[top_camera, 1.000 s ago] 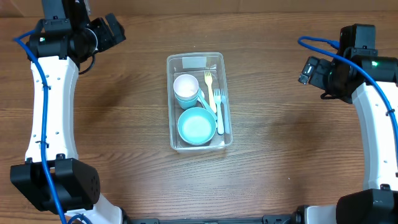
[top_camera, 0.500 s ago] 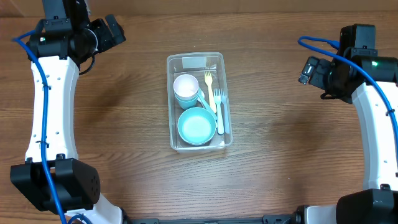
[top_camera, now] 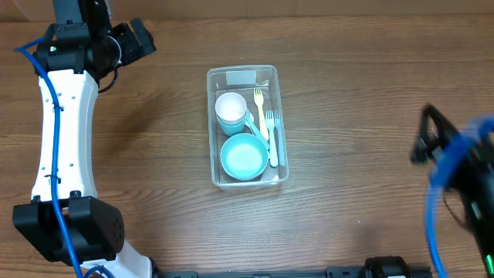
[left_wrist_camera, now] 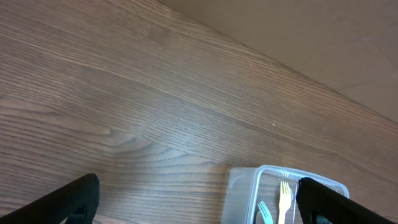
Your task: Pack container
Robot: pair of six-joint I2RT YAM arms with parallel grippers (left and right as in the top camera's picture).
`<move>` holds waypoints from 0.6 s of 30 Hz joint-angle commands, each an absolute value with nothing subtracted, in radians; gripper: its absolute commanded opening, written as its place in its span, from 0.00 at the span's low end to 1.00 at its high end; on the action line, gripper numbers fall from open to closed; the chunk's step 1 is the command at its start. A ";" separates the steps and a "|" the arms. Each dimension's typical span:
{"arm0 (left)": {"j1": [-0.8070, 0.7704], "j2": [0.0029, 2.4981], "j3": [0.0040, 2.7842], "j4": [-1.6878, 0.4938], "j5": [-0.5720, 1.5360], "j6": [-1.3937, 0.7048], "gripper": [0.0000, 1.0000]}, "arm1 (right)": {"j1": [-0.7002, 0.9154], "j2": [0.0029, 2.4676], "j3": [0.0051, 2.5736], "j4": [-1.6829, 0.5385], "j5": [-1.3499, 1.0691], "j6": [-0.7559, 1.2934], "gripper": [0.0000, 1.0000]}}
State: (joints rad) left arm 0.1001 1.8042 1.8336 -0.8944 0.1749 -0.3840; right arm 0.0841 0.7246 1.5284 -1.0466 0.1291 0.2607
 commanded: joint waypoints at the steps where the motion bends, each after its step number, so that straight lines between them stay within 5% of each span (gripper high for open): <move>1: 0.102 1.773 1.861 -0.893 0.169 -0.358 1.00 | 0.110 0.533 1.401 -0.967 0.165 0.255 1.00; 10: 0.102 1.773 1.861 -0.893 0.169 -0.358 1.00 | 0.105 0.123 0.683 -0.422 0.164 0.255 1.00; 18: 0.102 1.773 1.861 -0.893 0.169 -0.358 1.00 | 0.101 0.003 0.250 0.012 0.145 0.256 1.00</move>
State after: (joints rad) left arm 0.1001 1.8046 1.8336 -0.8951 0.1707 -0.3813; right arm 0.1047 0.0238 0.3233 -0.0544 0.1459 0.2607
